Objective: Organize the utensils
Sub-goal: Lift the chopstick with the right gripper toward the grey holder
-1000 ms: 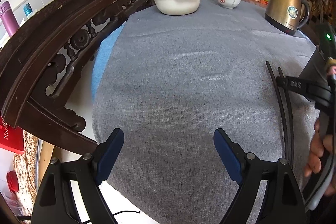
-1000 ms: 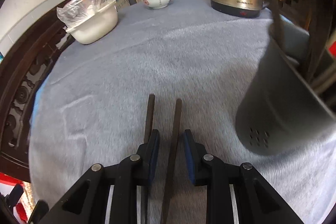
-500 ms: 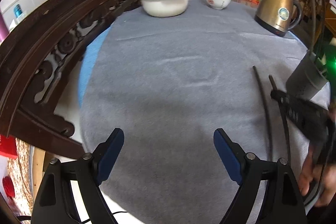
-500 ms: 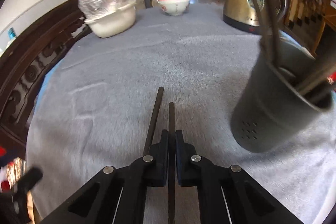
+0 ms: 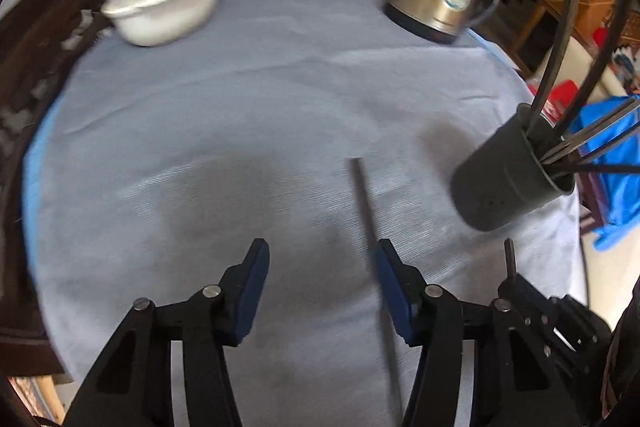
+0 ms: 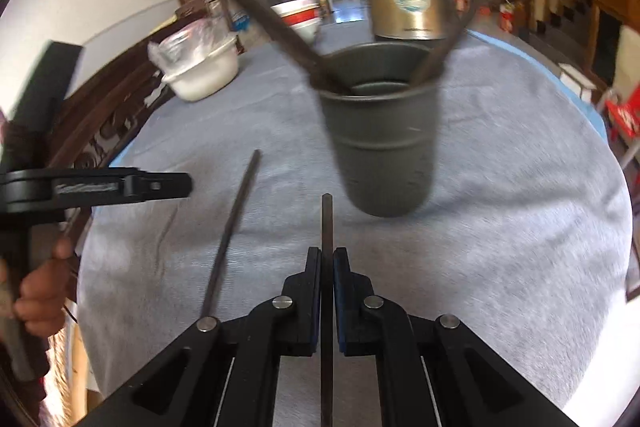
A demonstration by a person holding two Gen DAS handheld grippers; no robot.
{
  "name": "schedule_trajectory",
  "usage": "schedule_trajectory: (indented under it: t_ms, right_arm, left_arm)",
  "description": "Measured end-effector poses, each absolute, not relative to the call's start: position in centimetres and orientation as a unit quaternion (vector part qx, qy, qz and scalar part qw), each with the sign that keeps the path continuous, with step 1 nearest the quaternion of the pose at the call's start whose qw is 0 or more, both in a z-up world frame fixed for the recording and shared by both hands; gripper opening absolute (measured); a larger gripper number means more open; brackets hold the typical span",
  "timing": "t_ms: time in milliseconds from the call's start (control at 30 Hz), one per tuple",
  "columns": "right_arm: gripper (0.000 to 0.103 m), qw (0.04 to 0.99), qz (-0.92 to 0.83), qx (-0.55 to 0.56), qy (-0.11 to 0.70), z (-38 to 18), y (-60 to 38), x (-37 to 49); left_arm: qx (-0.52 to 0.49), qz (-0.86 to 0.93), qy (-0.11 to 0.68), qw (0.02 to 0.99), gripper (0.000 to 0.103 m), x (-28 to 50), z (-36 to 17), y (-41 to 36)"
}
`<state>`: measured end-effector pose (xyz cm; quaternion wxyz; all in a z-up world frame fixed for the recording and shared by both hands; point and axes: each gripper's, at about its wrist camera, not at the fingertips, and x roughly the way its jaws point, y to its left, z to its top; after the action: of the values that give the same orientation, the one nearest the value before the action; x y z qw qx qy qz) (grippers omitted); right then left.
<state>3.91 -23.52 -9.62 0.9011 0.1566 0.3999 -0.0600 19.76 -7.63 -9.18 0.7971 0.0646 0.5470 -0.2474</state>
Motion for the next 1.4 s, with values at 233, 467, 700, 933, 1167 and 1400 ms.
schedule_trajectory:
  t_ms: [233,467,700,933,1167,1400]
  right_arm:
    - [0.006,0.893,-0.081,0.192,0.398,-10.1,-26.6,3.3]
    - [0.007,0.854,-0.12,0.256,0.436,-12.2,-31.9,2.8]
    - [0.009,0.836,-0.118,0.257,0.471,-12.0,-32.5,4.0]
    - [0.009,0.832,-0.126,0.243,0.482,-11.8,-32.6,5.7]
    - [0.007,0.843,-0.123,0.238,0.466,-11.9,-32.3,5.5]
    - [0.006,0.865,-0.098,0.243,0.427,-10.5,-32.1,3.7]
  left_arm:
    - [0.057,-0.25,0.576,0.776,0.055,22.1,-11.0,-10.3]
    - [0.048,-0.255,0.589,0.766,0.03,23.0,-13.0,-11.4]
    - [0.053,-0.262,0.581,0.768,0.011,22.7,-12.9,-10.9]
    - [0.048,-0.266,0.593,0.758,0.015,22.7,-12.6,-10.2]
    - [0.031,-0.257,0.59,0.765,0.034,23.3,-12.4,-10.6]
    - [0.057,-0.232,0.557,0.795,0.01,21.9,-12.0,-10.3]
